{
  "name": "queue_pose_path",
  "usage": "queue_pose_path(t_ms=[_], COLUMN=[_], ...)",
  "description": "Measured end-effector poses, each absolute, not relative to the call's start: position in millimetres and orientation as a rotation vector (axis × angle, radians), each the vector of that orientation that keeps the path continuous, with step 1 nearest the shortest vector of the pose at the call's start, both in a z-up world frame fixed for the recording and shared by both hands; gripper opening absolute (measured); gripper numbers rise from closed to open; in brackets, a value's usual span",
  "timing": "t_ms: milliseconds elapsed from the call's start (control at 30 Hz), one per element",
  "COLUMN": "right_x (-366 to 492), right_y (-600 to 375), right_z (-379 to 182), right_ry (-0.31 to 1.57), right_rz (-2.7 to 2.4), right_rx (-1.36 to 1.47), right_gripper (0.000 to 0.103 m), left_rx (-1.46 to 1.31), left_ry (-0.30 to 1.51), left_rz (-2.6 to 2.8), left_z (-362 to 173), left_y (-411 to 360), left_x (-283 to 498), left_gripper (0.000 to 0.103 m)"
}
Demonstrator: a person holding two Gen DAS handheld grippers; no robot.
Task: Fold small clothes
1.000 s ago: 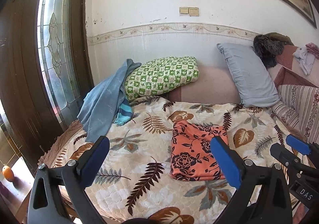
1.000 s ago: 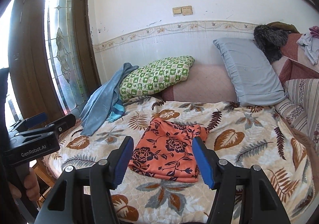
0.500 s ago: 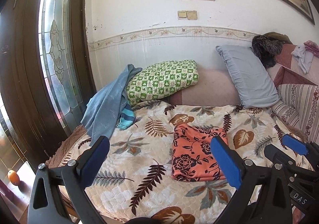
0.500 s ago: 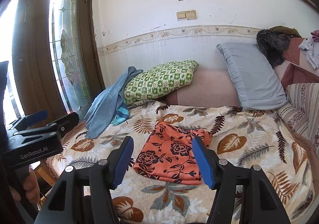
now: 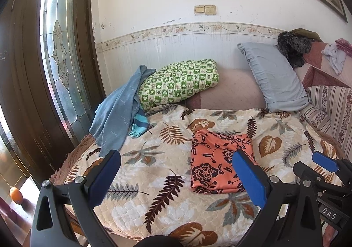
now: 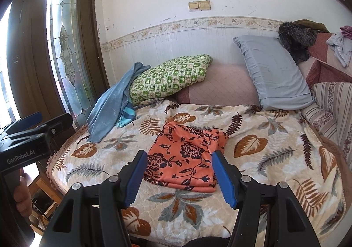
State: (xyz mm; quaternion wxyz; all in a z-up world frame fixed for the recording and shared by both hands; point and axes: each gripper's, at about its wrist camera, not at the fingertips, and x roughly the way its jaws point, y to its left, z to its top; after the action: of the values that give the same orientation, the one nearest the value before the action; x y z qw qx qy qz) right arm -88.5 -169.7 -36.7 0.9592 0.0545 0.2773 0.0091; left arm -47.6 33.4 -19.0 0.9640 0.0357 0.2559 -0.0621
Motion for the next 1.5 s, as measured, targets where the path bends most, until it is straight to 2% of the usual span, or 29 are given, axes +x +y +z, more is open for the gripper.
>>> queue_pose_path(t_ms=[1033,1500], right_x=[-87.3,-85.0], right_y=[-177.1,-197.9], right_z=[-27.3,-37.0], right_ry=[0.525,0.533], right_rz=[0.008,-0.020], right_rx=[0.094,0.143], right_gripper=[0.065,0.065], left_rx=[0.129,0.170], left_ry=[0.497,0.545], left_rz=[-0.139,-0.169], left_z=[-11.4,-23.8], left_y=[13.5,-6.7], left_x=[-46.5,-40.0], left_gripper=[0.101,0.101])
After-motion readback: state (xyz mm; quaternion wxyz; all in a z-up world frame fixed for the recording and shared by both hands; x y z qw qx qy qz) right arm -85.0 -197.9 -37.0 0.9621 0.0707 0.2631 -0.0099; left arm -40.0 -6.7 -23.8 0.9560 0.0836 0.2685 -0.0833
